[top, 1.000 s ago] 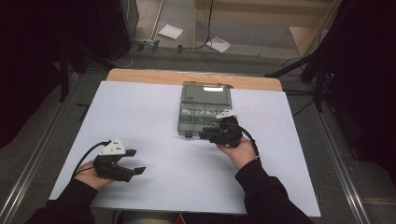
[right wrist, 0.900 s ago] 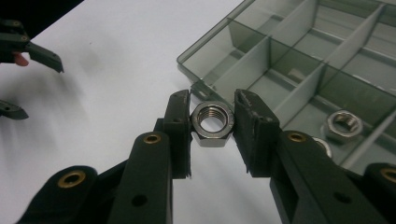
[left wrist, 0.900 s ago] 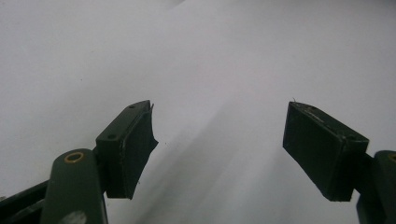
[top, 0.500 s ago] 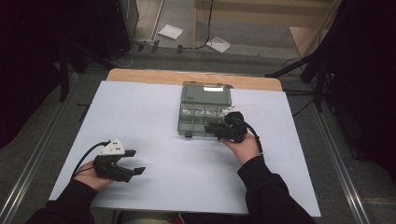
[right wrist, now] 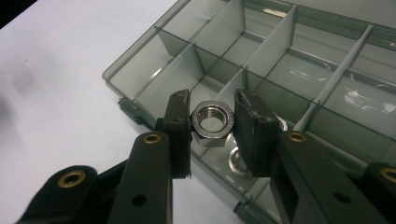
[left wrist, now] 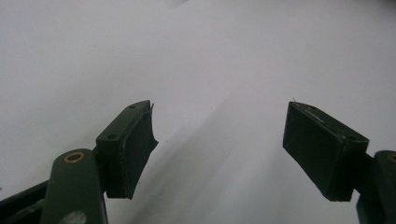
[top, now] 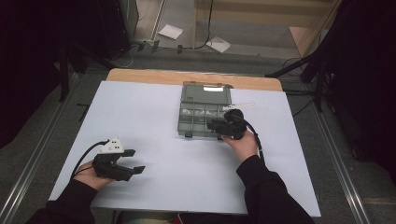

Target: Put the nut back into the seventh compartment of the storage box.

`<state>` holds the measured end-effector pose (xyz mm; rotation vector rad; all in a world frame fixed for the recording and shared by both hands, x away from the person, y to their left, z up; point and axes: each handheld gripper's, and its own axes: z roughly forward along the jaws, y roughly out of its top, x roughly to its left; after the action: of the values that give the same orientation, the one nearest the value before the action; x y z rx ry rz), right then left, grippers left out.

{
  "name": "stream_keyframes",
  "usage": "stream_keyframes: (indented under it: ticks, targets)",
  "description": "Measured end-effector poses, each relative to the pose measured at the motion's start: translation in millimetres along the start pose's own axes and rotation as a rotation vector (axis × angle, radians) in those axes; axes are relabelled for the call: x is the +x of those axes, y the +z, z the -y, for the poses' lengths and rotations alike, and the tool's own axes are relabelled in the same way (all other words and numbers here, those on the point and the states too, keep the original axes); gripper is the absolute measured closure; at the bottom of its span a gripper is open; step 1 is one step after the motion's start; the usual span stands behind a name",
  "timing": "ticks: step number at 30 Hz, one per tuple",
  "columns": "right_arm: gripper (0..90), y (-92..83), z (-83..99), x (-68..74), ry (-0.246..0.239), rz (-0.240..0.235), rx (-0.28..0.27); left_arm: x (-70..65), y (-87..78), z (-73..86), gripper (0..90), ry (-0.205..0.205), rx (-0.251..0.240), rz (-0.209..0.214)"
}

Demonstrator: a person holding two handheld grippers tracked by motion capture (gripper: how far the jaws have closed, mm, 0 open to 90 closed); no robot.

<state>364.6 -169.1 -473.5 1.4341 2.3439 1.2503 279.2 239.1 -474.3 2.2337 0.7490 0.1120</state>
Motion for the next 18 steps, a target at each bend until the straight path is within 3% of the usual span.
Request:
stream_keyframes:
  ticks: [2,9,18]
  targets:
    - [69.2,3.6,0.2,-1.9,0.001,0.012,0.003,0.8,-0.3,-0.8,23.9,-0.034,0.007,0.019]
    - [69.1,9.7,2.4,-4.8,0.022,0.040,0.006,0.8,-0.2,-0.7,24.0,-0.034,0.005,0.015]
    - [66.1,11.1,2.7,-5.9,0.036,0.034,-0.003,1.2,0.8,-0.8,23.9,-0.015,0.009,0.001]
